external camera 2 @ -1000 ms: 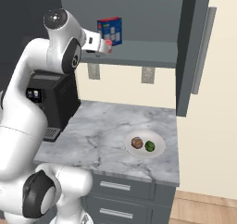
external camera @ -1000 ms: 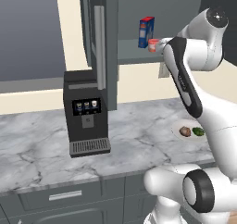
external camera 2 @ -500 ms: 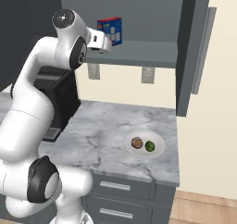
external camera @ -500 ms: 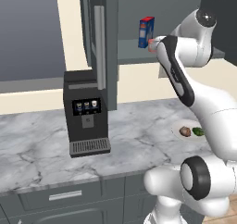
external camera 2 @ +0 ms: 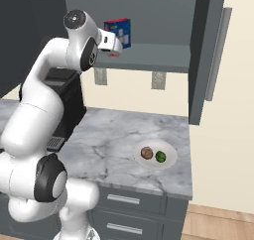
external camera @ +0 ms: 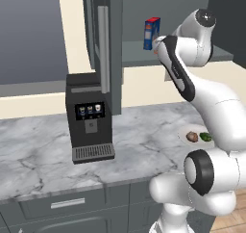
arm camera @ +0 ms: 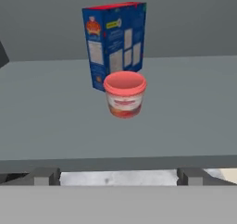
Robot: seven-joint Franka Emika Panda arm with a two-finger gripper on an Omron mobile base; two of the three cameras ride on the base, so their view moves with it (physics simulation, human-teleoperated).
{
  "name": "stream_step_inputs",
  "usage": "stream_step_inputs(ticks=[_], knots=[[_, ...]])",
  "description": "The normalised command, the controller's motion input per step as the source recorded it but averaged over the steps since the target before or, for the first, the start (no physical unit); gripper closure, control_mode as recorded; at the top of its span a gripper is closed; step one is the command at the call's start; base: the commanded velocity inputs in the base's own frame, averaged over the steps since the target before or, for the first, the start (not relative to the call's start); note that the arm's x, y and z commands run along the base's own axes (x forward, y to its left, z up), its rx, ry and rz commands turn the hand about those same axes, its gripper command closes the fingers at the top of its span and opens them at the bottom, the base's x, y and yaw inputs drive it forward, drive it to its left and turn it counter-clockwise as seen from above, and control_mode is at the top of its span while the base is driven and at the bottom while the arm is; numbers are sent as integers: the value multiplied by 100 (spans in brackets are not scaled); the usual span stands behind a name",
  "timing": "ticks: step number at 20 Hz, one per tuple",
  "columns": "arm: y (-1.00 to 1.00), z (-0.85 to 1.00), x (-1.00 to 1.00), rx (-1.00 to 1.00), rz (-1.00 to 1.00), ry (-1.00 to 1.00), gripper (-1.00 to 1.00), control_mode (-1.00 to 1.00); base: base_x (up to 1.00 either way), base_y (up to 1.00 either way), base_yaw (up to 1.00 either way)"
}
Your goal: Pick the avocado and bread from the counter and place them on the plate. Then pick the jam from the cabinet and place it next to the plate. Lastly close the cabinet door.
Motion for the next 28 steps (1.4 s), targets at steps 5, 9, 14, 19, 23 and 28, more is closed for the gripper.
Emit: stream_step_inputs(ticks=[5, 9, 14, 19, 23, 28], knots=[[-6, -10, 30, 0, 0, 0, -100, -100, 0, 0, 0], [-4, -12, 23, 0, 0, 0, -100, -100, 0, 0, 0], [-1, 0, 24, 0, 2, 0, -100, -100, 0, 0, 0], [-3, -4, 19, 0, 1, 0, -100, -100, 0, 0, 0], [-8, -13, 18, 0, 0, 0, -100, -100, 0, 0, 0], [-1, -5, 22, 0, 0, 0, -100, -100, 0, 0, 0]])
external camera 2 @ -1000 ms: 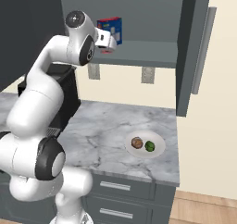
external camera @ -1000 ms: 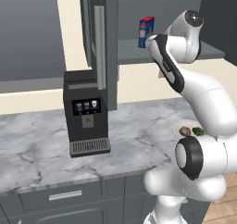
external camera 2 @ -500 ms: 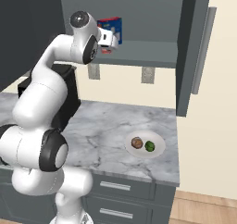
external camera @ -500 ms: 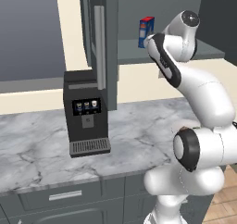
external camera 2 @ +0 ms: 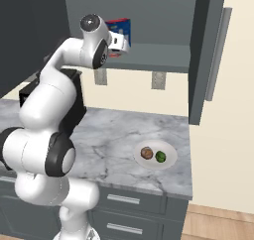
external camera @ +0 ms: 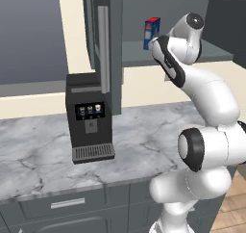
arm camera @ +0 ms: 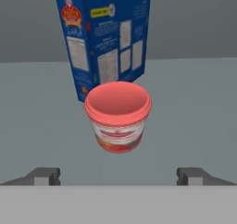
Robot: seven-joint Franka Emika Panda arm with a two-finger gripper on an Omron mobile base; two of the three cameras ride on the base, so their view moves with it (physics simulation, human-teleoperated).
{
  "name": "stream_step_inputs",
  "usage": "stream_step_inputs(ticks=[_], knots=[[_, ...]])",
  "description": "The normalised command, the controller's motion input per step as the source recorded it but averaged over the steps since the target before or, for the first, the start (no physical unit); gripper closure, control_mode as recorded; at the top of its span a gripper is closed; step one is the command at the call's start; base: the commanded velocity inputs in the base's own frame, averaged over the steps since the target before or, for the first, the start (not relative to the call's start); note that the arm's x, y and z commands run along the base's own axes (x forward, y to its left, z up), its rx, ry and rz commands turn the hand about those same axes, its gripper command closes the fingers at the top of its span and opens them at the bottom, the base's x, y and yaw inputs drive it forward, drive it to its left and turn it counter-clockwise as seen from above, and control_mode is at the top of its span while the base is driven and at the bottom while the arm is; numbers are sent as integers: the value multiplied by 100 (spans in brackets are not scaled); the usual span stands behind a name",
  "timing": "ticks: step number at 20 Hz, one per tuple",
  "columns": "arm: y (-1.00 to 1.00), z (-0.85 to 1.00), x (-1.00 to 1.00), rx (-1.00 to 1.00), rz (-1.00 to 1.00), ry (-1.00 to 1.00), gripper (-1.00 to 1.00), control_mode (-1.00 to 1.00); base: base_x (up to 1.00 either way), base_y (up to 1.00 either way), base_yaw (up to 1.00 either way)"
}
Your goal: Pick the avocado and bread from the counter and place them on the plate. Then pick the jam from the cabinet and place it next to the plate. Lastly close the cabinet door.
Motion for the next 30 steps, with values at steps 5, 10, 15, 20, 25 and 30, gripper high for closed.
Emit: stream_step_inputs(ticks=[5, 10, 15, 20, 25, 30], knots=[[0, -1, 29, 0, 0, 0, -100, -100, 0, 0, 0], [0, 0, 32, 0, 1, 0, -100, -100, 0, 0, 0], [-3, 0, 30, 0, 1, 0, -100, -100, 0, 0, 0], [-2, -2, 25, 0, 1, 0, -100, -100, 0, 0, 0], [0, -4, 2, 0, 0, 0, 100, -100, 0, 0, 0], [-8, -1, -30, 0, 0, -2, 100, -100, 0, 0, 0]])
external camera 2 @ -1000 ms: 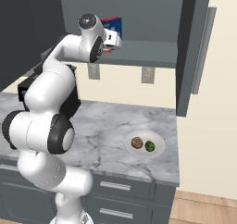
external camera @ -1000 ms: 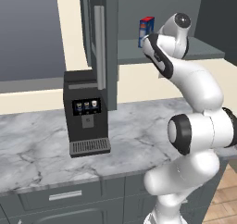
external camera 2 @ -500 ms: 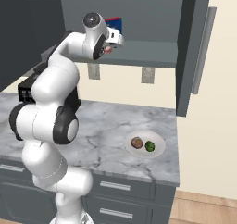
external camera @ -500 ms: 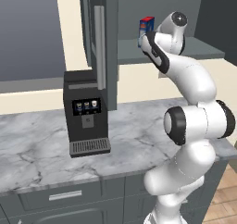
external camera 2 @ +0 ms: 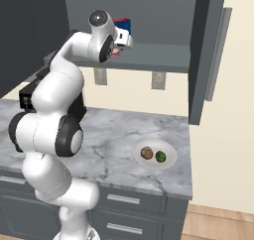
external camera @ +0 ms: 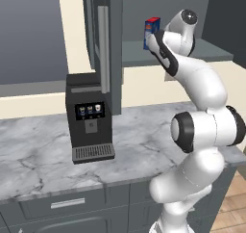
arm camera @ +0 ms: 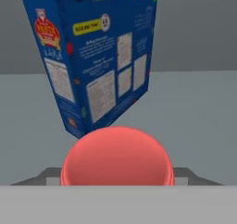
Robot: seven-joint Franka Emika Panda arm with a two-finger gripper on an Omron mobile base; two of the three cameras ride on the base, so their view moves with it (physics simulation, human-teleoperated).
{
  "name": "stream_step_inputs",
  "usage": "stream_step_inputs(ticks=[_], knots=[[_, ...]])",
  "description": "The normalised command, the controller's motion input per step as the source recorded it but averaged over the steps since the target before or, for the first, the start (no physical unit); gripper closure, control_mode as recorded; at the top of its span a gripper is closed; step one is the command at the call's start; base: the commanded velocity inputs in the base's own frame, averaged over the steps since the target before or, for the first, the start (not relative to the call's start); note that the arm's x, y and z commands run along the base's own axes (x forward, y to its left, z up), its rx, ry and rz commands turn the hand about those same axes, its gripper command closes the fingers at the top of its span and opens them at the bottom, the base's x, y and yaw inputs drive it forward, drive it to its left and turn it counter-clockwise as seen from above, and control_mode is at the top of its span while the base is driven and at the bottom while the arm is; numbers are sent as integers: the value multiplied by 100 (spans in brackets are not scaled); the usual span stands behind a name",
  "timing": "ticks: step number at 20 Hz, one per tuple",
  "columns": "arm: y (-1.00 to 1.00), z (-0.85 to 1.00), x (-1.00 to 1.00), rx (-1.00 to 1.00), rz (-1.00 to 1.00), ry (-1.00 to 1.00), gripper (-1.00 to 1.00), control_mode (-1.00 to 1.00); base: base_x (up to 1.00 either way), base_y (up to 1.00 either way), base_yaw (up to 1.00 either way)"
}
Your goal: Pick the avocado and bread from the counter and place them on the plate. Then pick the jam from the cabinet and place it next to the plate. Lastly close the cabinet door.
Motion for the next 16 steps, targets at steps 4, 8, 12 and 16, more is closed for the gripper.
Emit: stream_step_inputs(ticks=[4, 8, 12, 16], knots=[[-32, 24, -94, 1, 0, -15, 100, -100, 0, 0, 0], [-34, 33, -100, 2, 0, 0, 100, -100, 0, 0, 0], [-36, 0, -100, 0, 0, 11, 100, -100, 0, 0, 0], [-27, 0, -100, 0, 0, 7, 100, -100, 0, 0, 0]])
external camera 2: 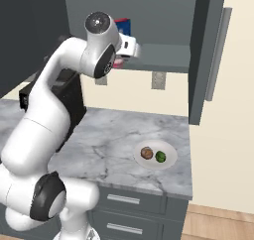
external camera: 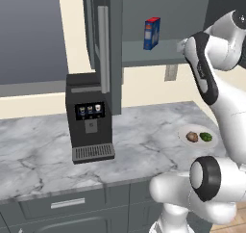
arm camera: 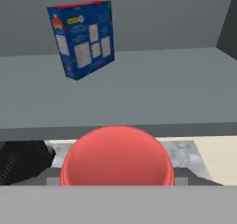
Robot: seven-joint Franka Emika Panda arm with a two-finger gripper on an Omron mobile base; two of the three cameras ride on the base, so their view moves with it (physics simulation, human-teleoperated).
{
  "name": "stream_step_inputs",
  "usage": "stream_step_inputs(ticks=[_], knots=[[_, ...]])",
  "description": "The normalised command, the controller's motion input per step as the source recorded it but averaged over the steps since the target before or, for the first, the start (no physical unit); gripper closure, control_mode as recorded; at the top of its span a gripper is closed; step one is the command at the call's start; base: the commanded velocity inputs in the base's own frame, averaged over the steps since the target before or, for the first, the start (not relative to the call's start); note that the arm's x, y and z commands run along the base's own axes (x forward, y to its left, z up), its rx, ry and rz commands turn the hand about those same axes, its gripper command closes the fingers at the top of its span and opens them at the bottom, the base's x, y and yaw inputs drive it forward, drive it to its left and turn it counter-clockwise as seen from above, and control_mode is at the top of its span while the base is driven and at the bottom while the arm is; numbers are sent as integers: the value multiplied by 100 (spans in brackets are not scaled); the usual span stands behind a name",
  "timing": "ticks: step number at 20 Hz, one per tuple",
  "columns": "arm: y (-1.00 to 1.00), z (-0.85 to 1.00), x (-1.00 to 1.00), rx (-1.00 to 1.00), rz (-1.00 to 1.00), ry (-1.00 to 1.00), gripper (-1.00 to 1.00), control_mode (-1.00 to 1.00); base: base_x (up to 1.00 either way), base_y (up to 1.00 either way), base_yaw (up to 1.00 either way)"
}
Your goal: Pick the avocado and bread from the counter and place them on the plate. Then pick the jam from the cabinet and place it next to the plate. Lastly close the cabinet door.
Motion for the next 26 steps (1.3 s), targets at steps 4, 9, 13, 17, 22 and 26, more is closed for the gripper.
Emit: stream_step_inputs(ticks=[4, 9, 13, 17, 22, 26], knots=[[-21, 0, -100, 0, 0, 2, 100, -100, 0, 0, 0], [-17, -23, -94, -2, 0, 4, 100, -100, 0, 0, 0], [0, -67, -55, -12, 0, 12, 100, -100, 0, 0, 0], [-6, -74, -46, -9, 0, 10, 100, -100, 0, 0, 0], [-44, -76, -47, 0, 0, 1, 100, -100, 0, 0, 0], [-49, -73, -18, 0, 0, 0, 100, -100, 0, 0, 0]])
